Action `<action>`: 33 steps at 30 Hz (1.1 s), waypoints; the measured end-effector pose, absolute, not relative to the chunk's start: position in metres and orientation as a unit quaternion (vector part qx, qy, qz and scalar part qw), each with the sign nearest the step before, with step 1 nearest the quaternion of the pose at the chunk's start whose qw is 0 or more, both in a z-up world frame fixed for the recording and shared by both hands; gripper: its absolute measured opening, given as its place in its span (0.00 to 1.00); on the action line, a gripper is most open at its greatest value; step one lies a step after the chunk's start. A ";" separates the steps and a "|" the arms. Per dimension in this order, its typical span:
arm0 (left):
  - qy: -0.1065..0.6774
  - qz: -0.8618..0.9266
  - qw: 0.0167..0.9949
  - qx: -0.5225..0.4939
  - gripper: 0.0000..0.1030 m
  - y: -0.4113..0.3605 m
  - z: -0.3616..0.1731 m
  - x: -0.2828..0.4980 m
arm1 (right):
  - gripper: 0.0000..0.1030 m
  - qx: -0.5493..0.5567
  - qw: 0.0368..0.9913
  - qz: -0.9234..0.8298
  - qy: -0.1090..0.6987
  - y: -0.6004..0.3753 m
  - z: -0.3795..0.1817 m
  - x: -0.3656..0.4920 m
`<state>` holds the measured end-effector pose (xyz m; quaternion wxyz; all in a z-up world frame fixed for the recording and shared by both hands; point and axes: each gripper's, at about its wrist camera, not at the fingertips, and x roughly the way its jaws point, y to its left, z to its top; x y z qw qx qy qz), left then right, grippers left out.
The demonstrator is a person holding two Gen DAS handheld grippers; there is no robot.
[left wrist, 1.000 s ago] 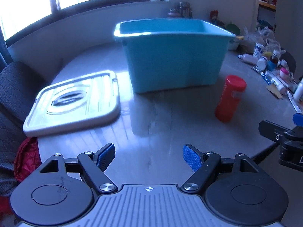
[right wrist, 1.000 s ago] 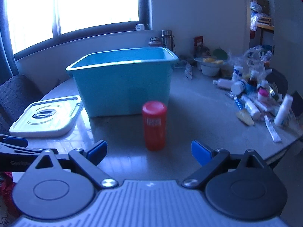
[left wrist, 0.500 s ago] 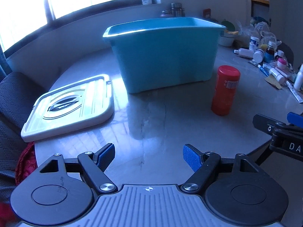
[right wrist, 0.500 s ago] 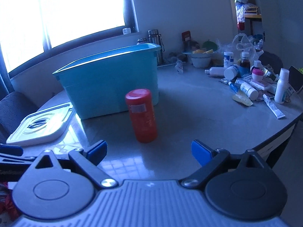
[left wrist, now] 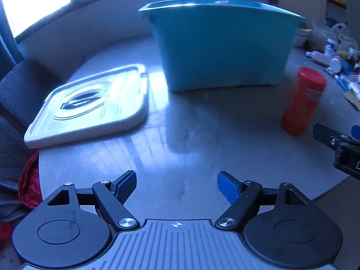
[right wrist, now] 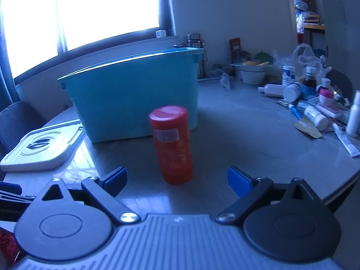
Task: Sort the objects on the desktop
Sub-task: 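Withdraw both tools from the bin toward the standing red canister, then close the right tool around the standing red canister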
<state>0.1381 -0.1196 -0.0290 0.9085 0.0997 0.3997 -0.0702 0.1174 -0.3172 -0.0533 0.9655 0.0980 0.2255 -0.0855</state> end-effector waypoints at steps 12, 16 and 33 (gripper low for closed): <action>0.396 -0.062 0.908 0.118 0.79 -0.124 -0.031 0.160 | 0.93 0.091 0.963 -0.083 0.241 -0.316 -0.066 0.157; 0.399 -0.070 0.906 0.121 0.79 -0.130 -0.032 0.168 | 0.93 0.101 0.961 -0.083 0.243 -0.322 -0.068 0.168; 0.438 -0.034 0.893 0.096 0.79 -0.133 -0.044 0.204 | 0.93 0.104 0.954 -0.064 0.275 -0.335 -0.081 0.219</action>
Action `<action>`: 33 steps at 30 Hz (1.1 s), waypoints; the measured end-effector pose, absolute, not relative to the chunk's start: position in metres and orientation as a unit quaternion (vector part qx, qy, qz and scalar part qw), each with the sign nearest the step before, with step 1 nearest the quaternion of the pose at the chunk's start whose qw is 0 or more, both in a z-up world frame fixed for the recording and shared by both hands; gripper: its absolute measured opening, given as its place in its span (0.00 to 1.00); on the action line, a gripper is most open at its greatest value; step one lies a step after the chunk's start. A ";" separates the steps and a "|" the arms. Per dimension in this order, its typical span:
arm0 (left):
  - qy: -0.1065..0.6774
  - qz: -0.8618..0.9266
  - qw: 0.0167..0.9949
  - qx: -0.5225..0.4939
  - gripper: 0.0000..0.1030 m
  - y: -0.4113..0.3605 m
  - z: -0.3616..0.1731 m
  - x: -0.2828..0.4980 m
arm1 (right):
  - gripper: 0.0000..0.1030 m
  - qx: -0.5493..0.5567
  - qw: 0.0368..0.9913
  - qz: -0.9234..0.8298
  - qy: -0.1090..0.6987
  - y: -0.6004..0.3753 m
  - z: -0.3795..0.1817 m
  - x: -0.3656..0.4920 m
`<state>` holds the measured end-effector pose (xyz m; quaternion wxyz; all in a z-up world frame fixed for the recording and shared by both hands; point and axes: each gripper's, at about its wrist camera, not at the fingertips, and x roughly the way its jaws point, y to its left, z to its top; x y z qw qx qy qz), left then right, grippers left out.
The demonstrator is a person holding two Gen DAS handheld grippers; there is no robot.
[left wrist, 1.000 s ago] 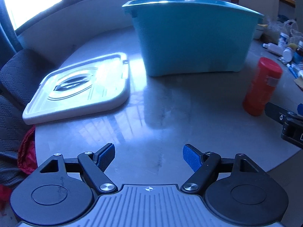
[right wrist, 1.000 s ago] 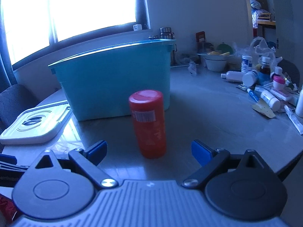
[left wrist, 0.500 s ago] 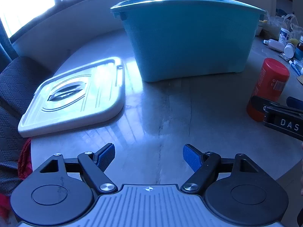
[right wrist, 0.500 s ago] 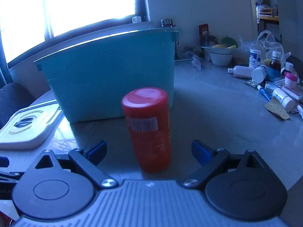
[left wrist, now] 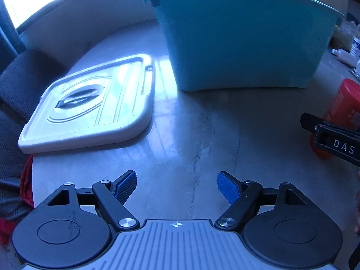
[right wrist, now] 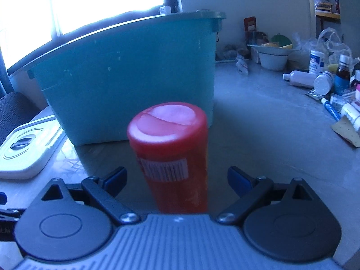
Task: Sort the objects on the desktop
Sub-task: 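Close the right tool around the standing red canister, then lift the red canister with the right tool and carry it over the teal bin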
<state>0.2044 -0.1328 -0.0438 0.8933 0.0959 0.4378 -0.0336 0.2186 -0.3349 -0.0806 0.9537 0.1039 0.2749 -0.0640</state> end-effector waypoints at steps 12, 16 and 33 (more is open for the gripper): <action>0.444 -0.018 0.891 0.087 0.79 -0.133 -0.045 0.212 | 0.48 0.081 0.952 -0.051 0.289 -0.331 -0.087 0.243; 0.438 -0.013 0.895 0.083 0.79 -0.134 -0.041 0.210 | 0.48 0.082 0.952 -0.048 0.290 -0.332 -0.083 0.239; 0.358 -0.051 0.931 0.052 0.79 -0.134 0.000 0.184 | 0.48 0.028 0.963 -0.052 0.261 -0.327 -0.011 0.192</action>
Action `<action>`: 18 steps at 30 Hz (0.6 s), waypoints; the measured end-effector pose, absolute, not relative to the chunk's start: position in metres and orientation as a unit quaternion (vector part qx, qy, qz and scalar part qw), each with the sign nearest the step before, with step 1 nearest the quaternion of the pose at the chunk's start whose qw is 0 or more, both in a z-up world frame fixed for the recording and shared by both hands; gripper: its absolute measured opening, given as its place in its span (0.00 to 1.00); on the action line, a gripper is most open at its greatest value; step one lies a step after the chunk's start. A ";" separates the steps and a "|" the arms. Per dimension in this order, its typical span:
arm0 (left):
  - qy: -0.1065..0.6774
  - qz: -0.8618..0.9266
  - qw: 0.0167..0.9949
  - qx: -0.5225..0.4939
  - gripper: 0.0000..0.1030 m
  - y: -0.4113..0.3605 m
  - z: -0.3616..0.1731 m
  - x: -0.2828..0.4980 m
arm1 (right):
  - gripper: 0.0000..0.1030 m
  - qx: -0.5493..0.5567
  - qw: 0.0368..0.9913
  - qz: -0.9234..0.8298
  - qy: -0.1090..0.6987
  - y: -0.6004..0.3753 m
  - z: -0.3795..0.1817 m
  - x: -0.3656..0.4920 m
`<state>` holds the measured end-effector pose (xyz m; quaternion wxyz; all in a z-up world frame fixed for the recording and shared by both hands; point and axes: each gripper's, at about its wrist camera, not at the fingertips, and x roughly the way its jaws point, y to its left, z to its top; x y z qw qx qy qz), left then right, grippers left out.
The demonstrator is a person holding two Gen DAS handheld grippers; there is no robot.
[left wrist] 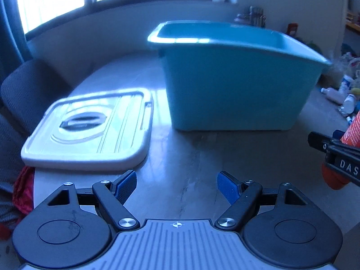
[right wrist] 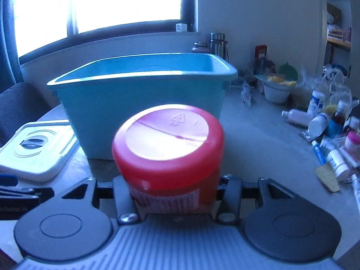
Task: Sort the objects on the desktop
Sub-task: 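Lift the red canister with the right tool and carry it over the teal bin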
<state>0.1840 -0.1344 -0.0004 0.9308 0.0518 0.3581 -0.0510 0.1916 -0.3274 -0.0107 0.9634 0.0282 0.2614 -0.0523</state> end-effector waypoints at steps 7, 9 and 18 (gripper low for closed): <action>0.316 -0.067 0.945 0.054 0.79 -0.134 0.025 0.170 | 0.48 0.008 0.965 -0.061 0.255 -0.317 0.016 0.163; 0.311 -0.066 0.947 0.047 0.79 -0.132 0.030 0.167 | 0.48 0.002 0.967 -0.062 0.248 -0.313 0.025 0.154; 0.295 -0.060 0.953 0.021 0.79 -0.125 0.049 0.159 | 0.48 -0.027 0.972 -0.055 0.226 -0.302 0.059 0.141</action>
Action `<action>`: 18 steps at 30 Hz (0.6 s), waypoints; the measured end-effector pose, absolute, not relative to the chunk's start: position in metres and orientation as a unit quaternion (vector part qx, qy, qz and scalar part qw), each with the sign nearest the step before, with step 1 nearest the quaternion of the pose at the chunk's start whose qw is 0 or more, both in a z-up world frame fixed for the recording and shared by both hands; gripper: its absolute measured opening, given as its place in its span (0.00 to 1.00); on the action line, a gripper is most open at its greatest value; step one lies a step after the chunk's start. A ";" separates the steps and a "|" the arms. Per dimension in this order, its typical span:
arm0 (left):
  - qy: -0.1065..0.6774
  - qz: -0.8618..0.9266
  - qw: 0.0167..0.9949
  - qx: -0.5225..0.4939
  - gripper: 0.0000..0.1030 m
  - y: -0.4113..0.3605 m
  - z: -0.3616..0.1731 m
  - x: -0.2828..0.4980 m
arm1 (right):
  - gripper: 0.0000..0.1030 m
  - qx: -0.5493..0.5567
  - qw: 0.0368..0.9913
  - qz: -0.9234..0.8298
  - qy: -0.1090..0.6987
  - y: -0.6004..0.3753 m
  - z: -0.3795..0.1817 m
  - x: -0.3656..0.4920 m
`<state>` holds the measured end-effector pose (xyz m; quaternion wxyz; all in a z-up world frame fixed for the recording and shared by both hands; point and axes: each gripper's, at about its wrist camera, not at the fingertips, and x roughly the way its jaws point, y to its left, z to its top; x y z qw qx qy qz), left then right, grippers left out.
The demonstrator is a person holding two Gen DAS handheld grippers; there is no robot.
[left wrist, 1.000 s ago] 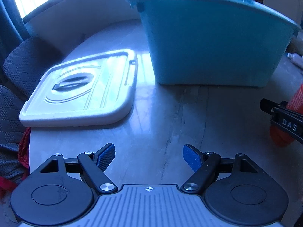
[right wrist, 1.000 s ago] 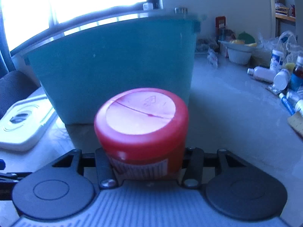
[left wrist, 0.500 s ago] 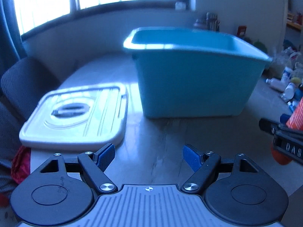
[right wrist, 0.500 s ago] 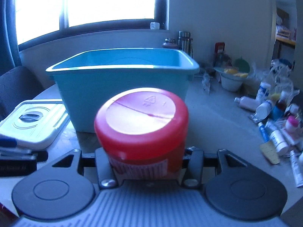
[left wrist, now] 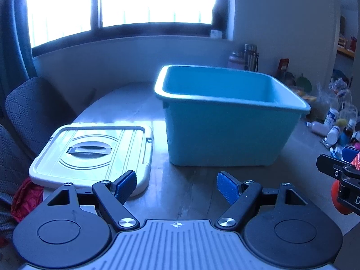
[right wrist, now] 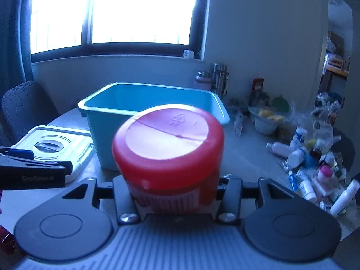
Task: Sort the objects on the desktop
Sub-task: 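Lift the red canister with the right tool and carry it over the teal bin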
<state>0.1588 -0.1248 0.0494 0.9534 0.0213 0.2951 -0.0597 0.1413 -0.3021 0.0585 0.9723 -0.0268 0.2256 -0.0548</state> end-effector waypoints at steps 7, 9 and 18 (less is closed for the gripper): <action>0.292 -0.052 0.955 0.031 0.79 -0.122 0.066 0.165 | 0.48 -0.026 0.974 -0.043 0.219 -0.299 0.073 0.152; 0.291 -0.050 0.955 0.033 0.79 -0.121 0.072 0.170 | 0.48 -0.026 0.976 -0.041 0.214 -0.298 0.077 0.157; 0.280 -0.041 0.959 0.018 0.79 -0.107 0.098 0.197 | 0.48 -0.038 0.979 -0.039 0.195 -0.294 0.097 0.180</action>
